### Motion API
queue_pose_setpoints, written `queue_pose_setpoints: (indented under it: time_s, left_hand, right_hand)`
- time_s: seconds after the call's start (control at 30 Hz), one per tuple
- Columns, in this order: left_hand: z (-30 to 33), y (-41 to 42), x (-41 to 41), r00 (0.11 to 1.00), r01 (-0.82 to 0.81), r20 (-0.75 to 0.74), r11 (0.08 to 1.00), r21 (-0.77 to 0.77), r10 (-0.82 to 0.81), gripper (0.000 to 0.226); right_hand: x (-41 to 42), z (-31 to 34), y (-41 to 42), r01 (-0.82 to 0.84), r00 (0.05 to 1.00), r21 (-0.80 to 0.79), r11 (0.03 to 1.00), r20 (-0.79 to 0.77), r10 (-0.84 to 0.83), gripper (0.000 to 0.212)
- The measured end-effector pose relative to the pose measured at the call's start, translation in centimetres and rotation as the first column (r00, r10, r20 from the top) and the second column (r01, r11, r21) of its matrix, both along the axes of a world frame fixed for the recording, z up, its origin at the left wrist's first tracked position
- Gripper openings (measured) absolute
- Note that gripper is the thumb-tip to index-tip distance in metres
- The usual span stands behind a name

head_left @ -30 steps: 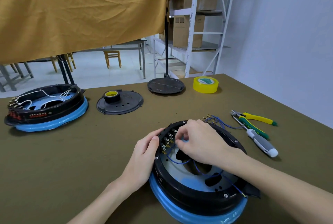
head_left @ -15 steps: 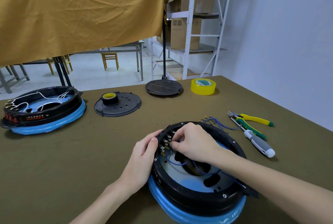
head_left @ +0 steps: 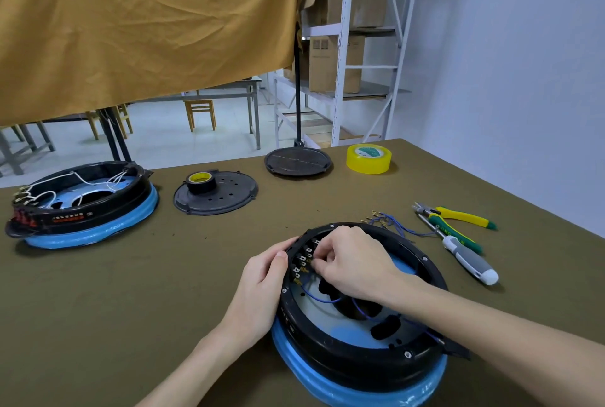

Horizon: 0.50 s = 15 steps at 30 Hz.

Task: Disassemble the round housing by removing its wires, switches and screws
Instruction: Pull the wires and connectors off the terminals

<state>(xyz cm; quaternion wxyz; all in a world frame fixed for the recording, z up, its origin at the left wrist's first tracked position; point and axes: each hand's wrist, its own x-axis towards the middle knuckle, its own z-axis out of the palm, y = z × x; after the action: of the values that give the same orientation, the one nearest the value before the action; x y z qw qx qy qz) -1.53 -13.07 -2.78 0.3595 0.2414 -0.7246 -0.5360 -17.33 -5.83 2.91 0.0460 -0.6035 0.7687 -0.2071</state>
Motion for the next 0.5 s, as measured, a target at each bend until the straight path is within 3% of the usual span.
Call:
queue_pose_setpoints:
  time_s: [0.5]
  left_hand:
    - [0.04, -0.02, -0.05, 0.999, -0.043, 0.002, 0.999, 0.007, 0.043, 0.046]
  right_hand:
    - [0.08, 0.06, 0.26, 0.003, 0.999, 0.011, 1.0, -0.038, -0.003, 0.023]
